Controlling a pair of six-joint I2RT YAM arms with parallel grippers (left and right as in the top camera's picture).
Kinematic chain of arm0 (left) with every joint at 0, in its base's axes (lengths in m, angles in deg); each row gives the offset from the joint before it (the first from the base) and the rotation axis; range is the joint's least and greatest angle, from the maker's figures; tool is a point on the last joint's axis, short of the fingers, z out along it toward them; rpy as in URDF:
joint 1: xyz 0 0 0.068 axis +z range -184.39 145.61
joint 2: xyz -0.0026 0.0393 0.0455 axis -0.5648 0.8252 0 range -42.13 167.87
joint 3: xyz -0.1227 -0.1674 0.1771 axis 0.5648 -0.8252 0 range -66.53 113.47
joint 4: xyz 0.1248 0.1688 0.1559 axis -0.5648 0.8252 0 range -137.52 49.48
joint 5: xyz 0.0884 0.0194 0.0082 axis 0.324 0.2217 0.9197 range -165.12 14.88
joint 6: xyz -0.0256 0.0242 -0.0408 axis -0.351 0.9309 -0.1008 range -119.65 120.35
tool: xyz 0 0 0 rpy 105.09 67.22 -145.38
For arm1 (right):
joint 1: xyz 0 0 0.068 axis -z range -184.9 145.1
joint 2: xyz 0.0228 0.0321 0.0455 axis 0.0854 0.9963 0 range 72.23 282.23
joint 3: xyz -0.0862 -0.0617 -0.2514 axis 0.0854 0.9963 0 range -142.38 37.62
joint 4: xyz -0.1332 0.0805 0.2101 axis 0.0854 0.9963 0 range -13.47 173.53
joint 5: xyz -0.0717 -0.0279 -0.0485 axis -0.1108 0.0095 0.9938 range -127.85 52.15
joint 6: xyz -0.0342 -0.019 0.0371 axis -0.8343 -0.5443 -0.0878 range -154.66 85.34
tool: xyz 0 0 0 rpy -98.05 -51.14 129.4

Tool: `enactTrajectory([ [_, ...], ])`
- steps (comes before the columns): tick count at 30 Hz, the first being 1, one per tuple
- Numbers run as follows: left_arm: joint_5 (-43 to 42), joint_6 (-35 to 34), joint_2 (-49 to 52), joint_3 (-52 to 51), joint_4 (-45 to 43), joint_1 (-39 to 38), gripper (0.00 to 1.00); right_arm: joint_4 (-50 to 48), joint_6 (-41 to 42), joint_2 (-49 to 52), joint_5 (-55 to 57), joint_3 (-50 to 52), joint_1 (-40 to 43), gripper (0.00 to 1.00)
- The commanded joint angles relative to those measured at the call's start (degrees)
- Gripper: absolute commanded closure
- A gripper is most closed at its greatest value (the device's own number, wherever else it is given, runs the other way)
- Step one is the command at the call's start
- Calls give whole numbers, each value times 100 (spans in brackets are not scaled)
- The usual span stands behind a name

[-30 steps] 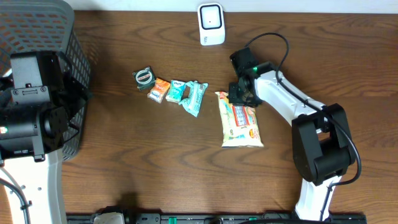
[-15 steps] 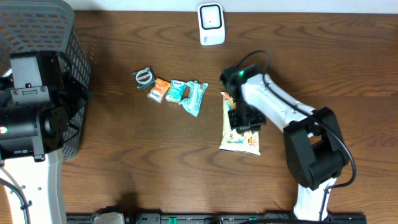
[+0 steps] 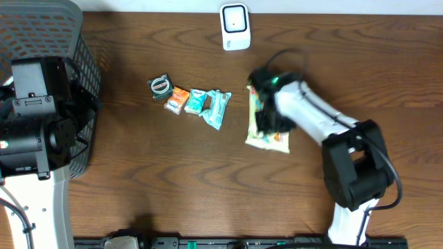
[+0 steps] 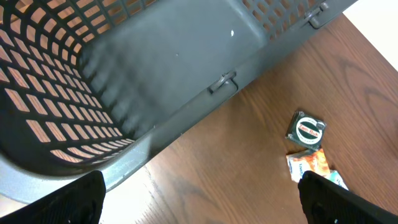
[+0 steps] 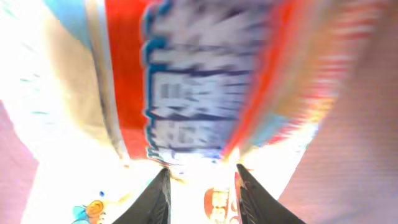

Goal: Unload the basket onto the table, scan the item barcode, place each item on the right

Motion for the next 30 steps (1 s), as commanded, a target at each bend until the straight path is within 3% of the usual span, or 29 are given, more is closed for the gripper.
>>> enactTrajectory([
  [1, 55, -90, 13, -31, 17, 28, 2, 195, -254, 26, 155, -769, 518, 72],
  [11, 55, -92, 13, -31, 17, 28, 2, 308, -643, 28, -1137, -938, 839, 70],
  [13, 55, -92, 13, -31, 17, 28, 2, 85, -643, 28, -1132, -879, 664, 65],
  [14, 55, -92, 13, -31, 17, 28, 2, -105, -640, 28, -1102, -835, 551, 55],
  [17, 55, -92, 13, -31, 17, 28, 2, -581, -378, 28, -435, -732, 208, 24],
  [18, 55, -92, 13, -31, 17, 28, 2, -658, -254, 31, -50, -706, 90, 20],
  [24, 55, -92, 13, -31, 17, 28, 2, -1344, 140, 33, 2323, -402, -1091, 18],
  [30, 55, -90, 13, -31, 17, 28, 2, -1818, 448, 39, 2583, 52, -1187, 18],
])
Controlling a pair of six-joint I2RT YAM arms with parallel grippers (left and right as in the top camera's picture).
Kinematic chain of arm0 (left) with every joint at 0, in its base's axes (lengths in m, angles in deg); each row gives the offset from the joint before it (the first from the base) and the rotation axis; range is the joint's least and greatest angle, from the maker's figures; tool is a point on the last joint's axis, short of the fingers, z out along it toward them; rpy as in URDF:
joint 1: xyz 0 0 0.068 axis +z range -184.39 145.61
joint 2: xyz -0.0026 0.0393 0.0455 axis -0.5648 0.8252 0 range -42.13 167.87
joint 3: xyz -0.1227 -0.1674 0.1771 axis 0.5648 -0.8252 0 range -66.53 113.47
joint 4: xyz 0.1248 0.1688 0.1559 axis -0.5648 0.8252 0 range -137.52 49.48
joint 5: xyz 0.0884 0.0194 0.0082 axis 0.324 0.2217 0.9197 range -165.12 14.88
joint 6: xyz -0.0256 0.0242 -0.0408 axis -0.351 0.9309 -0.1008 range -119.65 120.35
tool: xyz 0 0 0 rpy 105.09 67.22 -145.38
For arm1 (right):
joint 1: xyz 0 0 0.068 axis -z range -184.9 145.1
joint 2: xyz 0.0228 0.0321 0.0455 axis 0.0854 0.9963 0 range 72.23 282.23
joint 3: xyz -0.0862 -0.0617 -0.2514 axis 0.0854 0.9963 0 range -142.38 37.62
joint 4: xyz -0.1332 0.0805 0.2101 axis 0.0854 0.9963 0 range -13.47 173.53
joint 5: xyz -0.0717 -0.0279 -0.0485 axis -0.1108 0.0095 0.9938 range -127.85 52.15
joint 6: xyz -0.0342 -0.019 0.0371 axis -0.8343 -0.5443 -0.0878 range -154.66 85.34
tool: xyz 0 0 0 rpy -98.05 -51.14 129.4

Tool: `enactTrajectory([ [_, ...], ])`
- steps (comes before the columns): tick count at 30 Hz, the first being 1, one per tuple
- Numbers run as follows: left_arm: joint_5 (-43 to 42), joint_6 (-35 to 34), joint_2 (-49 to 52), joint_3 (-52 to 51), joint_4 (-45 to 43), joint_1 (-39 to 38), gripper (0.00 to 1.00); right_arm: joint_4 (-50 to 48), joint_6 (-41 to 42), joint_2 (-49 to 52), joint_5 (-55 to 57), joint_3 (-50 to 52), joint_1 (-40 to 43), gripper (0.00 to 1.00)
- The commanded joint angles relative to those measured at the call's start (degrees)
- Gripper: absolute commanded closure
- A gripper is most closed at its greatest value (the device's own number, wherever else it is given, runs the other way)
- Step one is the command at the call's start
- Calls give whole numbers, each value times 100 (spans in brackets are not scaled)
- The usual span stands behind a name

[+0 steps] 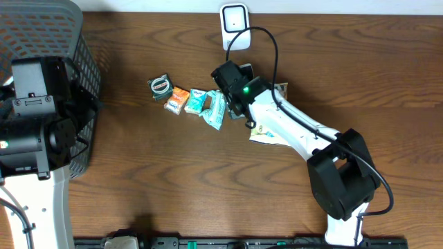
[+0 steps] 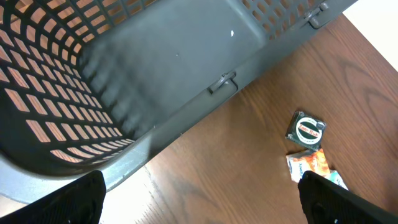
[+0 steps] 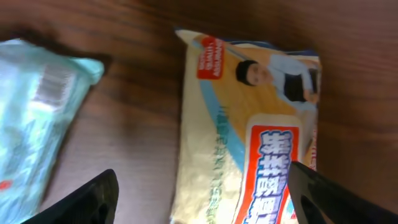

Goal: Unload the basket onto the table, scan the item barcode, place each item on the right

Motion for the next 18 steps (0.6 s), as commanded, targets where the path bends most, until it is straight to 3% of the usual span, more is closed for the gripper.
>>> enactTrajectory([
  [1, 57, -90, 15, -31, 17, 28, 2, -173, 317, 39, 424, 299, 70, 18],
  [7, 57, -92, 13, -31, 17, 28, 2, -450, 264, 39, 133, 756, 175, 18],
  [14, 57, -90, 13, -31, 17, 28, 2, -850, 291, 42, 527, 1510, 369, 18],
  [16, 57, -92, 13, -31, 17, 28, 2, -831, 289, 42, 470, 1567, 496, 26],
  [18, 57, -92, 13, -31, 17, 28, 2, -769, 282, 42, 284, 1572, 627, 48],
])
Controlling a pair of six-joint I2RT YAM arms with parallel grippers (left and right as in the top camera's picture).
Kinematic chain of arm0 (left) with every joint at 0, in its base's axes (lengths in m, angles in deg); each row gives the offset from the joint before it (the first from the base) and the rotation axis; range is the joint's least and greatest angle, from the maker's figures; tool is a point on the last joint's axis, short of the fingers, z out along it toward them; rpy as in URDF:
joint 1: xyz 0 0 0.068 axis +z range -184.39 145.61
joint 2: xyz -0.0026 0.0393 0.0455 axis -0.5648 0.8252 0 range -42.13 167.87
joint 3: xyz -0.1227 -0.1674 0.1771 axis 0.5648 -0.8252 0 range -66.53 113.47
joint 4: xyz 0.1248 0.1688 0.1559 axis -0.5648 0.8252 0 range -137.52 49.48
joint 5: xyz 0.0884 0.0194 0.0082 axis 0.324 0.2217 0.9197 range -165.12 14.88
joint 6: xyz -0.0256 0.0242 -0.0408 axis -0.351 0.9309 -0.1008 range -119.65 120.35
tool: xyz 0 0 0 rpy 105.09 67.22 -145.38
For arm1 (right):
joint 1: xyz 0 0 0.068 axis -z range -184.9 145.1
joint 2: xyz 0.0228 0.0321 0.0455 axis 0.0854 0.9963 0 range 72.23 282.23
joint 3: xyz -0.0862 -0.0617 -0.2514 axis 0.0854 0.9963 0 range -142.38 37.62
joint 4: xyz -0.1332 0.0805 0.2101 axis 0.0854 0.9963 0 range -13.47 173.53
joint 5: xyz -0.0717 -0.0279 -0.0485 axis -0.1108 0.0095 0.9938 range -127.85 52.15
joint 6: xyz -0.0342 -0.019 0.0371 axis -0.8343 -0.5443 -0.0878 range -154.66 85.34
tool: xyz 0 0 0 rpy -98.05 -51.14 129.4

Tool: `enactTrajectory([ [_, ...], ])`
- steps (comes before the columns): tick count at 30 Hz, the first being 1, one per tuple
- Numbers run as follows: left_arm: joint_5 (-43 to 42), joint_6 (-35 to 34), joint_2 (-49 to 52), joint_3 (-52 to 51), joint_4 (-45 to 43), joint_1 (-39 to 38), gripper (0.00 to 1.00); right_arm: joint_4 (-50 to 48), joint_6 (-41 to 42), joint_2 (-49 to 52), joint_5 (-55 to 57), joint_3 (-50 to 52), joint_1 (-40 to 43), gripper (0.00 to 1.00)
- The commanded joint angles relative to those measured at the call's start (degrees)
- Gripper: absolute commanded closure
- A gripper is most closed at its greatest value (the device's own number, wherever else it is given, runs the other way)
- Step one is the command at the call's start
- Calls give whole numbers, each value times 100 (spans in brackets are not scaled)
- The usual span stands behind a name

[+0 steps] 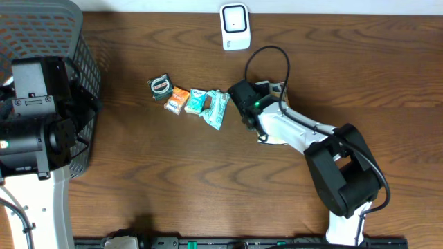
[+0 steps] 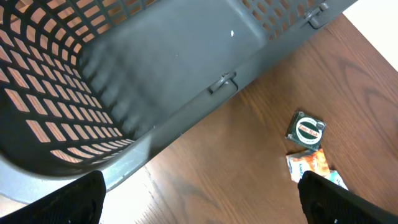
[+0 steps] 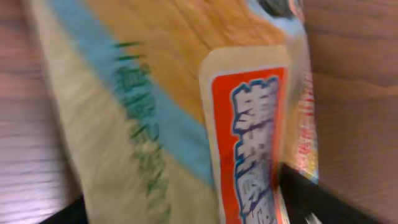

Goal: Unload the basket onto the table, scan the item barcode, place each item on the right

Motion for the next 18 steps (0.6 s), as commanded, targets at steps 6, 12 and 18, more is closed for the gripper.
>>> enactTrajectory([
  [6, 57, -92, 13, -31, 20, 28, 2, 457, -26, -22, -772, -68, 555, 87],
  [12, 57, -90, 13, -31, 20, 28, 2, 1543, -382, -221, -2514, -1279, 999, 99],
  [18, 57, -92, 13, -31, 20, 28, 2, 1923, -1591, -203, -6279, -1873, 1720, 99],
])
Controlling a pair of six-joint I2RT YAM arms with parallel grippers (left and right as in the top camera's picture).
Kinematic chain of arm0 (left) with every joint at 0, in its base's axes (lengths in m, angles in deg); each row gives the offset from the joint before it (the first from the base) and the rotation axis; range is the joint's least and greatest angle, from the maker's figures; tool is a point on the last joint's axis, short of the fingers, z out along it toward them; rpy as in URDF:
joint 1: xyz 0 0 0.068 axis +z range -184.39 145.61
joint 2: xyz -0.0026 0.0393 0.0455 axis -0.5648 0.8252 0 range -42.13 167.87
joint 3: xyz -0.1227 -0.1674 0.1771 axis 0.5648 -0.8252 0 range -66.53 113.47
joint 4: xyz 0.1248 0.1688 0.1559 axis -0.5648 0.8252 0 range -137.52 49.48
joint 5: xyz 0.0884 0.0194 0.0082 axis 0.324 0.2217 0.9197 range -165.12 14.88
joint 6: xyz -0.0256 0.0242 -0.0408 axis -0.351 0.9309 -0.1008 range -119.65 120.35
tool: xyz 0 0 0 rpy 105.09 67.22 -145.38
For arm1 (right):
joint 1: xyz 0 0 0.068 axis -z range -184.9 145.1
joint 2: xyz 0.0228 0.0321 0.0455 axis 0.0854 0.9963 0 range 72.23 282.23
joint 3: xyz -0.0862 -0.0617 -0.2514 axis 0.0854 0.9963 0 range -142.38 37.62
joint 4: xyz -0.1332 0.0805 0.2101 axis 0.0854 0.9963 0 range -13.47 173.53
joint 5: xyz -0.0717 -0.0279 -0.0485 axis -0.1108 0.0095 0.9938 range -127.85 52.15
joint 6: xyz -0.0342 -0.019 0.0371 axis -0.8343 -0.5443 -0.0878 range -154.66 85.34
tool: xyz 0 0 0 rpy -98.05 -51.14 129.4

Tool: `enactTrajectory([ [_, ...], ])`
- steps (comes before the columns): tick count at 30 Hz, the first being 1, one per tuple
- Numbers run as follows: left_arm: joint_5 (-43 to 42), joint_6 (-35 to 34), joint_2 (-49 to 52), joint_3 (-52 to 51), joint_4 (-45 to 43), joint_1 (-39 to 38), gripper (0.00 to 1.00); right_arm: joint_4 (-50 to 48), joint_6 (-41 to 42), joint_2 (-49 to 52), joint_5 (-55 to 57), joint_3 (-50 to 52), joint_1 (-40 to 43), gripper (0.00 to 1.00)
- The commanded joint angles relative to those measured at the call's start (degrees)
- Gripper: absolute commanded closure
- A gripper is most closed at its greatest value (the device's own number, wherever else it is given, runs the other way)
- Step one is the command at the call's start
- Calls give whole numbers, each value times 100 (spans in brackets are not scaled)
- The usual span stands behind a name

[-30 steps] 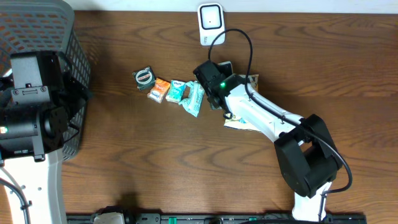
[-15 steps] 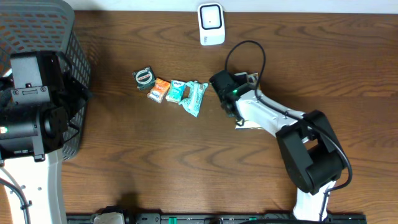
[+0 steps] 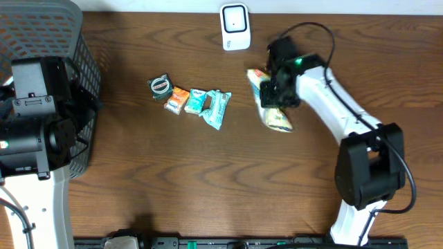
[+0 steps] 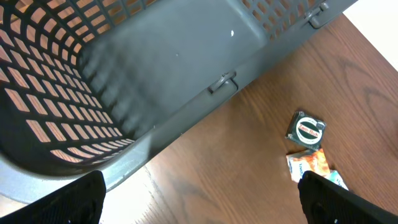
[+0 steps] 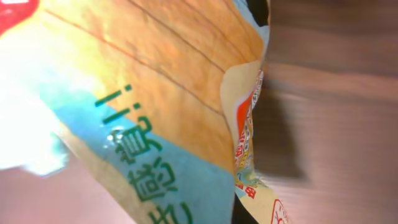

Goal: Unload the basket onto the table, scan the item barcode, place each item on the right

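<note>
The item is a yellow snack bag (image 3: 275, 114) with a blue stripe and red label, lying tilted right of the table's middle. My right gripper (image 3: 280, 88) sits on the bag's upper end and is shut on it. The right wrist view is filled by the bag (image 5: 143, 106) pressed close, and only a dark sliver of a finger shows at the bottom. The white barcode scanner (image 3: 234, 26) stands at the table's far edge, up and left of the bag. My left gripper (image 4: 199, 205) hangs open over bare table by the basket, with nothing between its fingers.
A grey mesh basket (image 3: 48, 41) fills the far left, seen from inside in the left wrist view as the basket (image 4: 155, 68). A row of small things lies left of the bag: a round tape measure (image 3: 160, 85), an orange packet (image 3: 178, 99) and teal packets (image 3: 216, 109).
My right gripper has moved from the bag's left side to its upper right end and shut on it. The bag now lies further right and nearer the scanner, turned. The left arm has not moved.
At first my right gripper was pressed down on the bag, right of the small packets. Then it stood open above and left of the bag. Then it was low over the bag with open fingers around it. Now it grips the bag closer to the scanner.
</note>
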Motion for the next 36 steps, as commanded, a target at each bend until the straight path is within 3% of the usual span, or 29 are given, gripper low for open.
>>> enactTrajectory([
  [1, 57, -92, 13, -31, 17, 28, 2, 37, -835, -70, -2874, 24, 402, 99],
  [7, 57, -90, 13, -31, 17, 28, 2, -831, -822, -55, -4850, 1351, 811, 99],
  [11, 57, -90, 15, -31, 17, 28, 2, -2085, 72, -55, -4806, 2452, 1213, 99],
  [13, 55, -92, 15, -31, 17, 28, 2, -2258, 118, -55, -4459, 2583, 1460, 98],
  [14, 57, -90, 13, -31, 17, 28, 2, -2216, 118, -55, -4061, 2577, 1622, 93],
  [16, 57, -90, 13, -31, 17, 28, 2, -1845, 111, -61, -3099, 2437, 1954, 82],
  [21, 57, -90, 13, -31, 17, 28, 2, -105, -437, -68, -1784, 1373, 2446, 76],
  [25, 57, -92, 13, -31, 17, 28, 2, 1200, -579, -68, -820, 302, 2448, 69],
  [28, 57, -90, 13, -31, 17, 28, 2, 2181, -577, -68, 81, -487, 2140, 55],
  [34, 57, -90, 13, -31, 17, 28, 2, 2474, -678, -61, 678, -570, 1082, 59],
  [36, 57, -92, 13, -31, 17, 28, 2, 2214, -417, -55, 1182, -365, 715, 44],
])
